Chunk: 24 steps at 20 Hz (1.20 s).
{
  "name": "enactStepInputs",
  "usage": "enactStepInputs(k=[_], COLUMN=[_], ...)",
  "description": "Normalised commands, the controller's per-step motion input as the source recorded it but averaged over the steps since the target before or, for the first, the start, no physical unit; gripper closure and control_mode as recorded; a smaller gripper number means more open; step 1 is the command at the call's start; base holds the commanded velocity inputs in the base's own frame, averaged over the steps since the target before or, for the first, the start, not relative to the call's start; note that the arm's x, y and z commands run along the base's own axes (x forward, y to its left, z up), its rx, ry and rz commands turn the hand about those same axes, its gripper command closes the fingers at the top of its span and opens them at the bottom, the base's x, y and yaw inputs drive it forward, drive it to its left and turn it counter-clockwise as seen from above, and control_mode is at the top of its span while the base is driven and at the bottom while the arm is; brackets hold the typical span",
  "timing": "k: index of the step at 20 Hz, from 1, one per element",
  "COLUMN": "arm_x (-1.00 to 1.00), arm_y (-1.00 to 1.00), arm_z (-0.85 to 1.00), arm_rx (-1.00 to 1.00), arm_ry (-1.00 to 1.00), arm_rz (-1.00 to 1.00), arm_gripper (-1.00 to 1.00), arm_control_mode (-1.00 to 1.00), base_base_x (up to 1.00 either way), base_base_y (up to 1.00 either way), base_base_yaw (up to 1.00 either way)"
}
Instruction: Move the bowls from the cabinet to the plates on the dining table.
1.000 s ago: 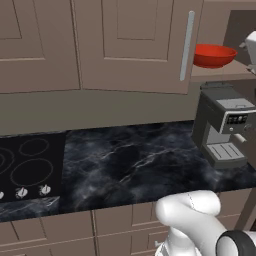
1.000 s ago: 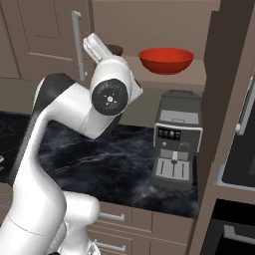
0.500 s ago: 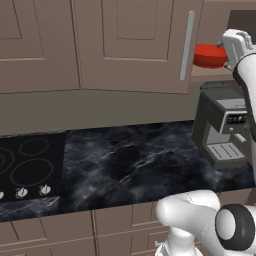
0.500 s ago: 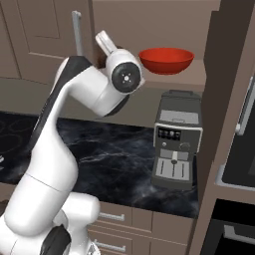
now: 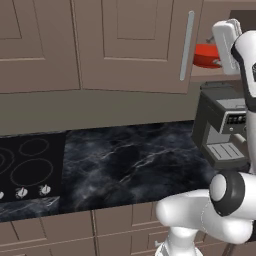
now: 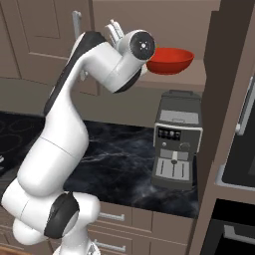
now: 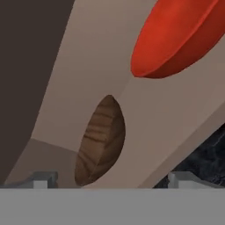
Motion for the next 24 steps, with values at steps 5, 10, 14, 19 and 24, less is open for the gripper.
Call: enactStepInputs(k=[5, 10, 14, 19, 24], arm_x=[0.21, 0.14, 0.24, 0.20, 0.14], arm_y=[0.12, 0.23, 0.25, 0.23, 0.19], arm_z=[-0.17, -0.31, -0.20, 0.00, 0.00], arm_rx=[0.15, 0.11, 0.07, 0.04, 0.03], arm_ry=[0.05, -0.01, -0.04, -0.05, -0.02], arm_rz=[0.12, 0.06, 0.01, 0.02, 0.02], arm_gripper=[-1.00, -1.00, -1.00, -1.00, -1.00], arm_control_mode=[-1.00, -1.00, -1.00, -1.00, -1.00], base_base_x=[0.00, 0.00, 0.00, 0.00, 0.00], base_base_y=[0.00, 0.00, 0.00, 0.00, 0.00], base_base_yaw=[0.00, 0.00, 0.00, 0.00, 0.00])
